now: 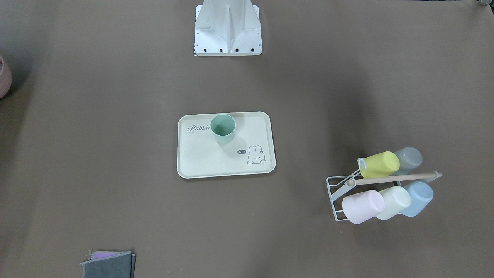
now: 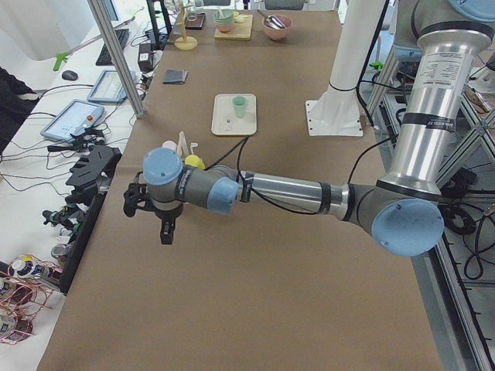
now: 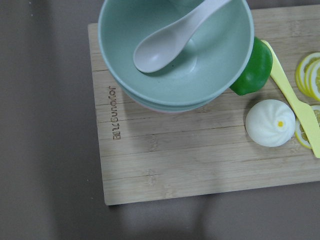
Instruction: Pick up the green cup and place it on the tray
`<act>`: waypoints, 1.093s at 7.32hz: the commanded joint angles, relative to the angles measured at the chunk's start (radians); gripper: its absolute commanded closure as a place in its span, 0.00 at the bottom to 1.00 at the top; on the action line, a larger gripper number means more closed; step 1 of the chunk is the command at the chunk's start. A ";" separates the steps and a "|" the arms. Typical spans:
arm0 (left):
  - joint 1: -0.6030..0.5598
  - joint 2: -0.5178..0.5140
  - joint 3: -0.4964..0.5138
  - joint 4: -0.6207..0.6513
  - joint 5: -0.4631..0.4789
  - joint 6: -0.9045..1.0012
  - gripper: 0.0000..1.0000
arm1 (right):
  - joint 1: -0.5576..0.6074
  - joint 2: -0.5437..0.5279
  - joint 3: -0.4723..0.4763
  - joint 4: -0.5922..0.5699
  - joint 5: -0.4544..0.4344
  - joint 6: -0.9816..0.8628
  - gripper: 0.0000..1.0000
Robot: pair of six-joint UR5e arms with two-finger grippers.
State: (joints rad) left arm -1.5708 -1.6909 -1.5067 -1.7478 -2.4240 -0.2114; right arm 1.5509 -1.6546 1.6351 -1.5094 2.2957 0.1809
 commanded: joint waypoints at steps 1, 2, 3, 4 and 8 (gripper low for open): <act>-0.011 0.137 -0.009 -0.004 -0.010 0.081 0.02 | 0.000 -0.001 0.000 0.000 0.001 0.000 0.00; -0.012 0.152 -0.029 -0.010 -0.001 0.084 0.02 | 0.000 -0.001 0.000 0.000 0.001 0.000 0.00; -0.015 0.181 -0.102 0.010 -0.006 0.083 0.02 | 0.000 -0.002 0.000 0.000 0.001 0.000 0.00; -0.017 0.194 -0.156 0.052 -0.007 0.083 0.02 | 0.000 -0.002 0.000 0.000 0.001 -0.001 0.00; -0.015 0.194 -0.208 0.134 -0.009 0.086 0.02 | 0.000 -0.002 0.000 -0.002 0.001 0.000 0.00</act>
State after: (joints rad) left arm -1.5869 -1.4976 -1.7121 -1.6174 -2.4323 -0.1264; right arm 1.5508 -1.6567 1.6352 -1.5097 2.2964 0.1810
